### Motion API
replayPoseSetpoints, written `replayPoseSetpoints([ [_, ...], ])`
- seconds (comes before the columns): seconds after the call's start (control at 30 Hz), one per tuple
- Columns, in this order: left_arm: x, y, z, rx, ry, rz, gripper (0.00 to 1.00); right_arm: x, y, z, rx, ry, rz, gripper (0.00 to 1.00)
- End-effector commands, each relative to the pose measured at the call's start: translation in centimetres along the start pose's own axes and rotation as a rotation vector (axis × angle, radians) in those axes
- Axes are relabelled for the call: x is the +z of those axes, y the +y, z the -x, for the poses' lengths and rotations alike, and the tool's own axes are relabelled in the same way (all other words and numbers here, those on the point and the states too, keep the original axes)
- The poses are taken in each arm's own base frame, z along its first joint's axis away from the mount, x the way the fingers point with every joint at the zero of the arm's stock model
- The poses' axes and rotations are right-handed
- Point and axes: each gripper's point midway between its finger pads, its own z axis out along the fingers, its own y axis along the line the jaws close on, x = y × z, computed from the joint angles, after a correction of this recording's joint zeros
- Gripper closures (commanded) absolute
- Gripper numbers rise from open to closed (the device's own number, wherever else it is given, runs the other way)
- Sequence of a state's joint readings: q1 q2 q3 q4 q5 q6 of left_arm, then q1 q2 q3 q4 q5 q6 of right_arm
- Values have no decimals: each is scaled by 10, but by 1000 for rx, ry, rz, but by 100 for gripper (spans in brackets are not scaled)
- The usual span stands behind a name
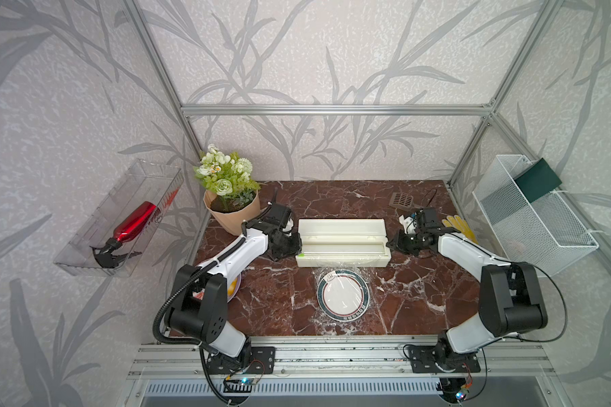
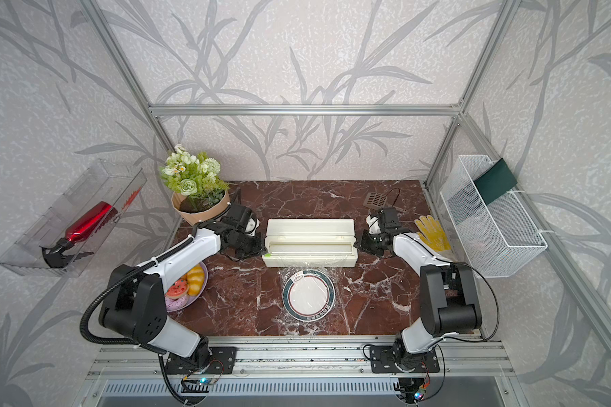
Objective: Wrap the plate with plastic wrap
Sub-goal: Tear off the plastic wrap from the plastic wrap cutting box.
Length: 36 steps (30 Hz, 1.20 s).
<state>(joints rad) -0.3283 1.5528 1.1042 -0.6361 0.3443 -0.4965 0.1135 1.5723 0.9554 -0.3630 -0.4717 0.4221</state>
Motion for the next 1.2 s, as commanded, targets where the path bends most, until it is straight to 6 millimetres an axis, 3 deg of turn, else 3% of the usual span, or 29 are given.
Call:
replayPoseSetpoints([
  [0.0, 3, 1, -10, 16, 34, 2, 86, 11, -7, -17, 27, 66, -13, 83],
  [0.53, 14, 3, -17, 15, 73, 20, 88, 13, -8, -21, 39, 74, -3, 84],
  [1.17, 30, -20, -23, 27, 93, -14, 89, 16, -8, -26, 44, 82, -2, 84],
])
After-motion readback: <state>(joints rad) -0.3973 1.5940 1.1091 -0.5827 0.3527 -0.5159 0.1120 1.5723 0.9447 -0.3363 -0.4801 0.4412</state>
